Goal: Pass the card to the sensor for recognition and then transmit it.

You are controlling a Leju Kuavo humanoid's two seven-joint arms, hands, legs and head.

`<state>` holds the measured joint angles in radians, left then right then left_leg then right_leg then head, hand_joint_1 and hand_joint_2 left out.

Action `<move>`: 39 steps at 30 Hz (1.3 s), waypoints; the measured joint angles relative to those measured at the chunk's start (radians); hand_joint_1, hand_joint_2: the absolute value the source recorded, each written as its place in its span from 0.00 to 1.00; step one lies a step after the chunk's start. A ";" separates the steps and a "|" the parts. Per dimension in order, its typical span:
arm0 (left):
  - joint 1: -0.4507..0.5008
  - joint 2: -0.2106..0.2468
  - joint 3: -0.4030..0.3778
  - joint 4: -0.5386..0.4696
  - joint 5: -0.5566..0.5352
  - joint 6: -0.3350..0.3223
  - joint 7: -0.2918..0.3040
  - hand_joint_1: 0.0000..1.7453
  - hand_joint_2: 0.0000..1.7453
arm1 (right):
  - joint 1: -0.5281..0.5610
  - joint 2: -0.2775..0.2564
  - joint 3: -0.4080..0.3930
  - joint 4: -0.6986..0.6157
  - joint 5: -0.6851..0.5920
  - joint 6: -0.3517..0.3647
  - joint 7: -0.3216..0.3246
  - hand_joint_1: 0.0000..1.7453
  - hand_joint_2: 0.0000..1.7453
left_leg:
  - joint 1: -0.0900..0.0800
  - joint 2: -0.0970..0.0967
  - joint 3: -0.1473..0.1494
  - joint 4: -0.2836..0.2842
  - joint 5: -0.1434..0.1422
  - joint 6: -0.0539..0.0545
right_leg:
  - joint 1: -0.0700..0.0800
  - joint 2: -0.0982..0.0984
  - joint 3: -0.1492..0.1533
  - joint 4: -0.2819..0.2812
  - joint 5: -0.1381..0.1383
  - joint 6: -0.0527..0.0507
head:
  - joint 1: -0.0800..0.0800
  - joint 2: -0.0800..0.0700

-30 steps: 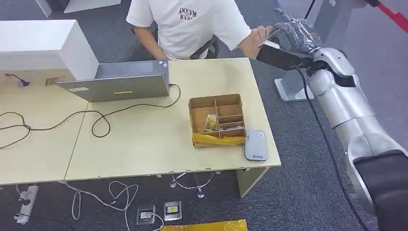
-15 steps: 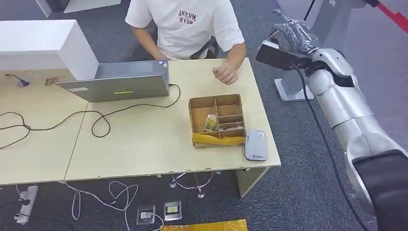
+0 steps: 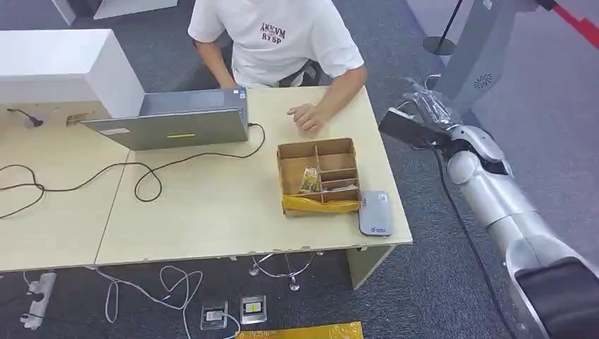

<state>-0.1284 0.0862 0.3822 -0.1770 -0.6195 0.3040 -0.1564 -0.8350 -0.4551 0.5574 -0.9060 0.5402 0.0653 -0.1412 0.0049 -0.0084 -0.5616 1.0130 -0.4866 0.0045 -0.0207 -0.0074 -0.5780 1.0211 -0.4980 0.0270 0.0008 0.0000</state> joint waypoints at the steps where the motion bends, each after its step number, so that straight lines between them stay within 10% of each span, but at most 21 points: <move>1: 0.000 0.002 0.000 0.000 0.000 0.000 0.003 0.00 0.00 | 0.025 -0.003 -0.008 -0.006 -0.002 -0.005 0.005 1.00 1.00 | 0.000 0.000 0.000 0.000 0.000 0.000 | 0.000 0.000 0.000 0.000 0.000 0.000 | 0.000 0.000; 39: 0.001 0.009 0.000 0.000 -0.010 -0.001 0.008 0.00 0.00 | 0.289 -0.041 -0.132 -0.117 0.028 -0.002 0.053 1.00 1.00 | 0.000 0.001 0.000 0.000 0.000 0.000 | 0.000 0.002 0.000 0.000 0.000 0.000 | 0.000 0.000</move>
<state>-0.1278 0.0950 0.3822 -0.1770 -0.6295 0.3033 -0.1480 -0.5460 -0.4963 0.4250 -1.0231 0.5684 0.0633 -0.0885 0.0053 -0.0077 -0.5615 1.0129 -0.4869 0.0040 -0.0202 -0.0056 -0.5781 1.0212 -0.4980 0.0270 0.0004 0.0000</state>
